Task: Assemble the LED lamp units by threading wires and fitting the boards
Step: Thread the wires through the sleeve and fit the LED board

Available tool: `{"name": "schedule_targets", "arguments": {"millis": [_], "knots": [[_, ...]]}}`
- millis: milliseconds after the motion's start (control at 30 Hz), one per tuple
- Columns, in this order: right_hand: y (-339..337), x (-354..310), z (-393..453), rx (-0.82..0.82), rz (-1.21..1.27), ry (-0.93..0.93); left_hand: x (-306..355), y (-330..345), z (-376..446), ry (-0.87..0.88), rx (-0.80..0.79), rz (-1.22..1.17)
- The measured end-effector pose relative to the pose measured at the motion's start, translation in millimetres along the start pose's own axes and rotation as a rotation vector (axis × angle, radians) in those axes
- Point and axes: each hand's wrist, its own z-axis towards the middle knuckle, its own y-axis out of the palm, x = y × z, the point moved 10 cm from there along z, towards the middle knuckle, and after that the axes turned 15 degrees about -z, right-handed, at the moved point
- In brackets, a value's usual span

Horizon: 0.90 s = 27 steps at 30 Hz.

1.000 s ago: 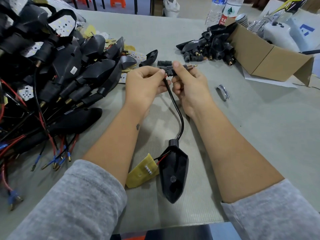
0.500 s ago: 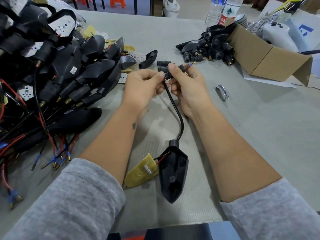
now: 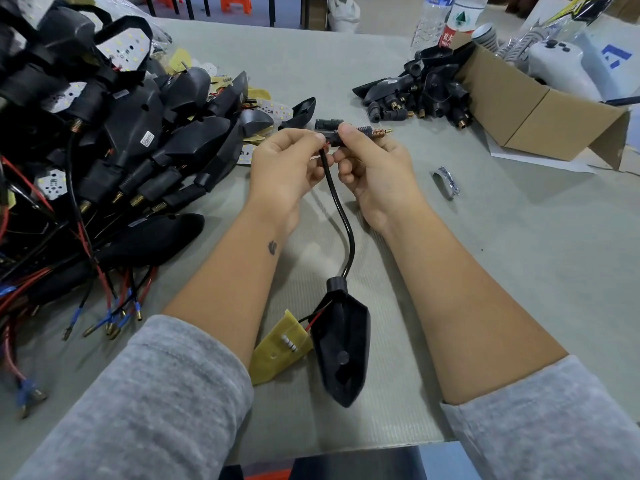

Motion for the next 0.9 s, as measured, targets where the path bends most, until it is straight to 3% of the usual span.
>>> {"name": "schedule_targets", "arguments": {"millis": [167, 467, 900], "knots": [[-5.4, 0.2, -1.6, 0.046, 0.015, 0.007, 5.4, 7.2, -2.4, 0.073, -0.086, 0.119], [-13.9, 5.2, 0.7, 0.123, -0.001, 0.05, 0.8, 19.1, -6.7, 0.05, -0.157, 0.205], [-13.7, 1.9, 1.7, 0.099, -0.027, 0.019, 8.4, 11.1, -6.0, 0.165, -0.088, 0.186]]}}
